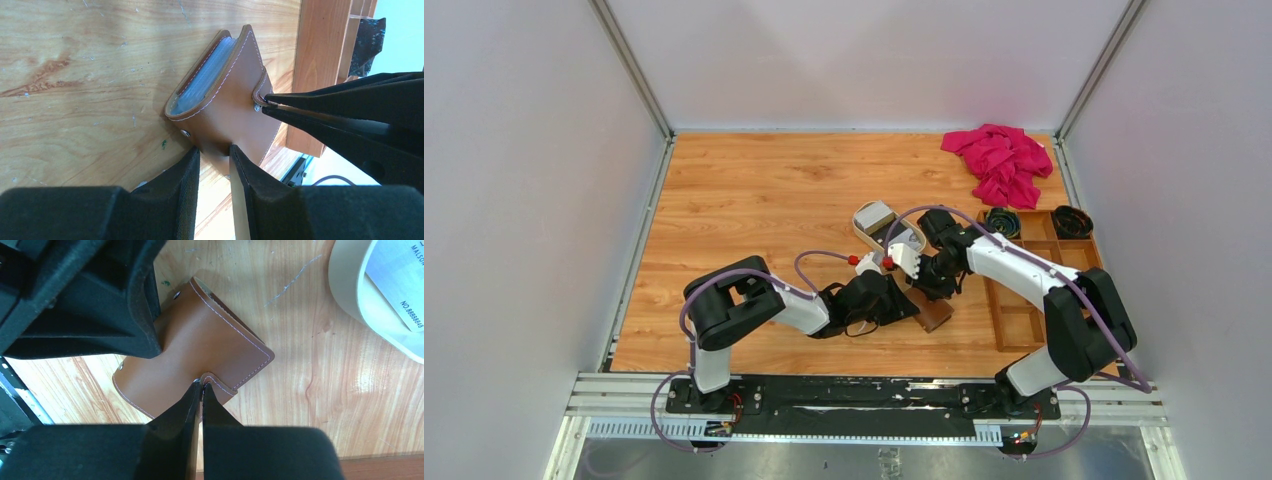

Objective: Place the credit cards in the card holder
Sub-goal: Close the card holder at the center of the board.

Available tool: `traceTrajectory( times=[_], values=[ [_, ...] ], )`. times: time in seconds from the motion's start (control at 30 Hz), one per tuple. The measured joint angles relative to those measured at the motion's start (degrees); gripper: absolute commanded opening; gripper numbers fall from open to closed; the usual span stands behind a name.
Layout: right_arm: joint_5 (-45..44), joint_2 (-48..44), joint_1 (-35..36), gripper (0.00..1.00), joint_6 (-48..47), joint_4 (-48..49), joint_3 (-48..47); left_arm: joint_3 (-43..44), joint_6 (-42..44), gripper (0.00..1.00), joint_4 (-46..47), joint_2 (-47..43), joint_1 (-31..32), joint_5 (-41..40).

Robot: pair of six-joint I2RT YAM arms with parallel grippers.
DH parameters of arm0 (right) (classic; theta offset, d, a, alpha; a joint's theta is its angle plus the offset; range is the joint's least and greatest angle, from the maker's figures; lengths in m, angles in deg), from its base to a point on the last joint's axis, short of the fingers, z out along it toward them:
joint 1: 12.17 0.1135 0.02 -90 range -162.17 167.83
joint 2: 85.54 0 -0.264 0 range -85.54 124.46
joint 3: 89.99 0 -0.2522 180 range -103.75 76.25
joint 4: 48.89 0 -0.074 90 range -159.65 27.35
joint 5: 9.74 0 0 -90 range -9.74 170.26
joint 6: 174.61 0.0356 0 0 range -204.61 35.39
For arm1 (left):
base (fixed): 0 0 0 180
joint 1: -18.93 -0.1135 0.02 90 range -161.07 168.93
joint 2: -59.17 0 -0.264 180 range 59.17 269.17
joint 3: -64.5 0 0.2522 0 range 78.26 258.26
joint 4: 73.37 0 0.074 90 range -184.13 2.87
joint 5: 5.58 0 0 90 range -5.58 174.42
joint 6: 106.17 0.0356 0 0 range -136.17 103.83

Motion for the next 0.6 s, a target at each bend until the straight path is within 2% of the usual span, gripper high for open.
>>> traceTrajectory(
  times=[0.17, 0.6],
  values=[
    [0.0, 0.0, 0.2, 0.06, -0.9, -0.3, 0.0, 0.0, 0.2, 0.31, 0.0, 0.0, 0.0, 0.0],
    [0.9, 0.7, 0.2, 0.2, -1.5, -1.6, 0.0, 0.0, 0.6, 0.31, 0.0, 0.0, 0.0, 0.1]
  ],
)
